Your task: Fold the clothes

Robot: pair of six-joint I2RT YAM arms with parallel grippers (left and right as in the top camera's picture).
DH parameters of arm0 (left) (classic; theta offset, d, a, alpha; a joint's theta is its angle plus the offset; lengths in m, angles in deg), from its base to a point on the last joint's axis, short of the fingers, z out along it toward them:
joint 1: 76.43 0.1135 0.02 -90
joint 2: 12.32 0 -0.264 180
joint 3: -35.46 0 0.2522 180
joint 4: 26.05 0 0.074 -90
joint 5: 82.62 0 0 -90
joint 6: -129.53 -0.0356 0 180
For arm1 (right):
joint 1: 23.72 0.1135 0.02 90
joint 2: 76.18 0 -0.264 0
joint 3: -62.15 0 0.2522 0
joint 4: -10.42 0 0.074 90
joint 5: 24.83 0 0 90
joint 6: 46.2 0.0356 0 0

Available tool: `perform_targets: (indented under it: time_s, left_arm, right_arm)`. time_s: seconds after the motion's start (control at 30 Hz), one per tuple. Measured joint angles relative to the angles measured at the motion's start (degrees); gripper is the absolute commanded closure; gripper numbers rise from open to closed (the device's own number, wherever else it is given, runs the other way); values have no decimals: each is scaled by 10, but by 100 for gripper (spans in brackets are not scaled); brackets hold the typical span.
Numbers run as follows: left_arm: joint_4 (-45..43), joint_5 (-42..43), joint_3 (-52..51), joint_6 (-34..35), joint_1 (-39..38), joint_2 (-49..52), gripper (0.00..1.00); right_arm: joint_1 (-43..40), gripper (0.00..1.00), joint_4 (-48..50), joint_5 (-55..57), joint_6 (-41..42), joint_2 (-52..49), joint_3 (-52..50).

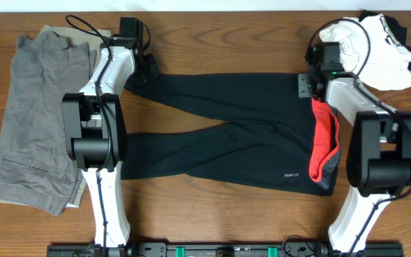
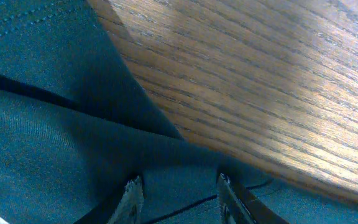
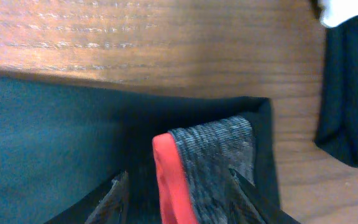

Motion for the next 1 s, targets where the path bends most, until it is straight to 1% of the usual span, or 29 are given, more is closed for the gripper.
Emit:
perform_targets:
  time_s: [0.13, 0.33, 0.43, 0.5, 0.57, 0.6, 0.8, 1.0]
  left_arm:
    - [1, 0, 0, 0, 0, 0, 59]
    - [1, 0, 0, 0, 0, 0, 59]
    - [1, 0, 0, 0, 0, 0, 59]
    - [1, 0, 0, 0, 0, 0, 59]
    - [1, 0, 0, 0, 0, 0, 59]
    - [2, 0, 0, 0, 0, 0, 59]
    - [2, 0, 0, 0, 0, 0, 59]
    - [3, 0, 0, 0, 0, 0, 59]
  right_arm:
    - [14, 59, 17, 55, 5, -9, 0]
    - [16, 71, 29, 125, 15, -9, 0]
    - [13, 75, 30, 139, 16, -9, 0]
    - [11, 82, 30, 144, 16, -9, 0]
    - [6, 97, 29, 146, 16, -9, 0]
    - [4, 99, 29, 147, 16, -9, 0]
    - [-3, 99, 10, 152, 31, -9, 0]
    - [-14, 99, -51, 137, 51, -3, 5]
